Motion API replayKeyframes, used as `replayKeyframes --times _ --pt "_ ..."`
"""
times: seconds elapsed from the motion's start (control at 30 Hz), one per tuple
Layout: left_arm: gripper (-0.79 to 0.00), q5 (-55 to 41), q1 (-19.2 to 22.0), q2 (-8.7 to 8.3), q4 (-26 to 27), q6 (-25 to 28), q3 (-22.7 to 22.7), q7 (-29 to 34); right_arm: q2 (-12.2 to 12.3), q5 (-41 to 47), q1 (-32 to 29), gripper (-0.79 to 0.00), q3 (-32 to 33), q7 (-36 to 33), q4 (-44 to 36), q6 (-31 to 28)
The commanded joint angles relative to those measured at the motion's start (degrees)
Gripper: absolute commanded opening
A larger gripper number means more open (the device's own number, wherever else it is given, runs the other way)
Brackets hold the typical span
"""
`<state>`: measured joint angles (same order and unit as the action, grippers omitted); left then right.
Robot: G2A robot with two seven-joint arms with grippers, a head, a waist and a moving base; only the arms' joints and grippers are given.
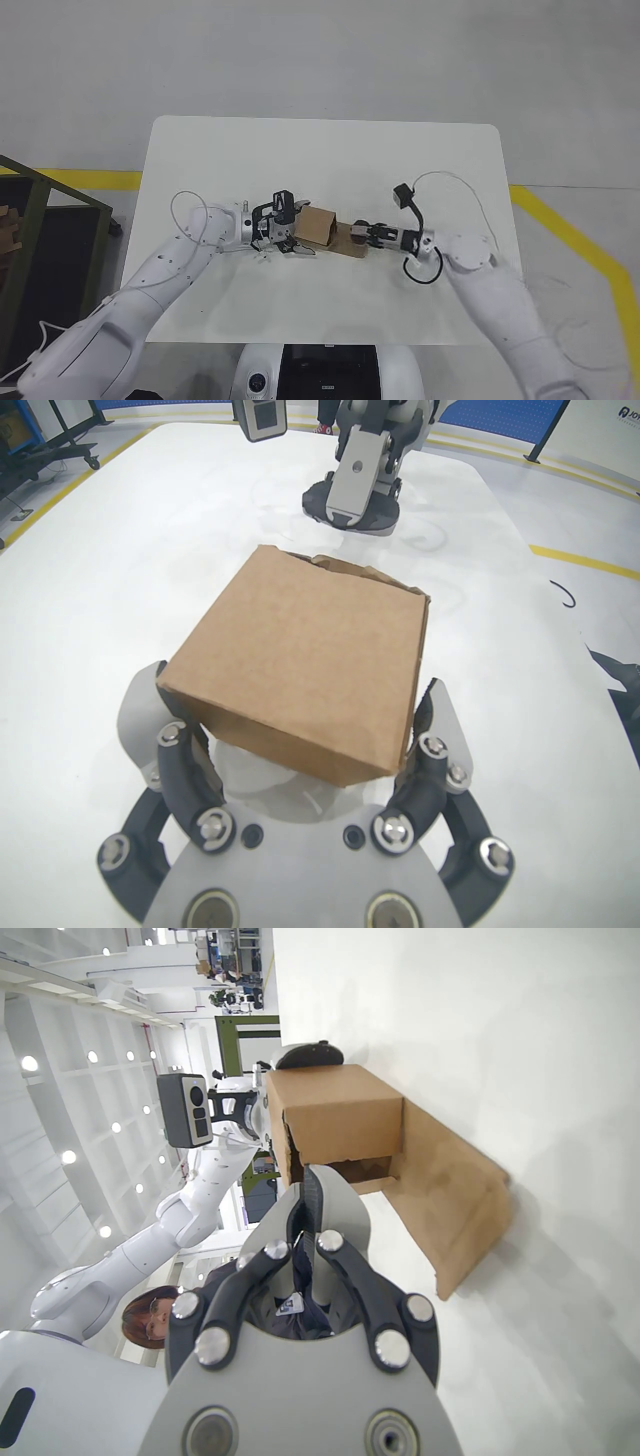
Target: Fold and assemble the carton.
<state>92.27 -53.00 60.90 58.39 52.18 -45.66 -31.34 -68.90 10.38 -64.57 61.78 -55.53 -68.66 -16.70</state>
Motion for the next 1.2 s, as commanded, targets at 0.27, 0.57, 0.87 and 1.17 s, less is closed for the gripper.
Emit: replayKeyframes --times 0.27,0.57,0.87,1.17 --pt "0.000 0.04 -0.41 -0.13 0.85 -0.09 -0.29 0.33 2.93 -9.98 -7.87 -0.757 6.43 2.17 -12.69 11.52" --pt "0.000 -0.09 -0.67 -0.24 1.03 0.00 -0.61 0.68 3.58 -15.70 -9.16 -0.742 6.16 3.20 -15.94 17.31" --pt "0.000 -0.16 -0.71 -0.30 0.85 0.15 -0.85 0.58 3.39 -16.56 -7.16 -0.680 3.89 2.40 -14.08 18.27" --pt "0.000 0.11 -0.79 -0.42 0.67 0.13 -1.09 0.04 3.07 -16.24 -5.08 -0.677 1.92 2.30 -11.09 18.11"
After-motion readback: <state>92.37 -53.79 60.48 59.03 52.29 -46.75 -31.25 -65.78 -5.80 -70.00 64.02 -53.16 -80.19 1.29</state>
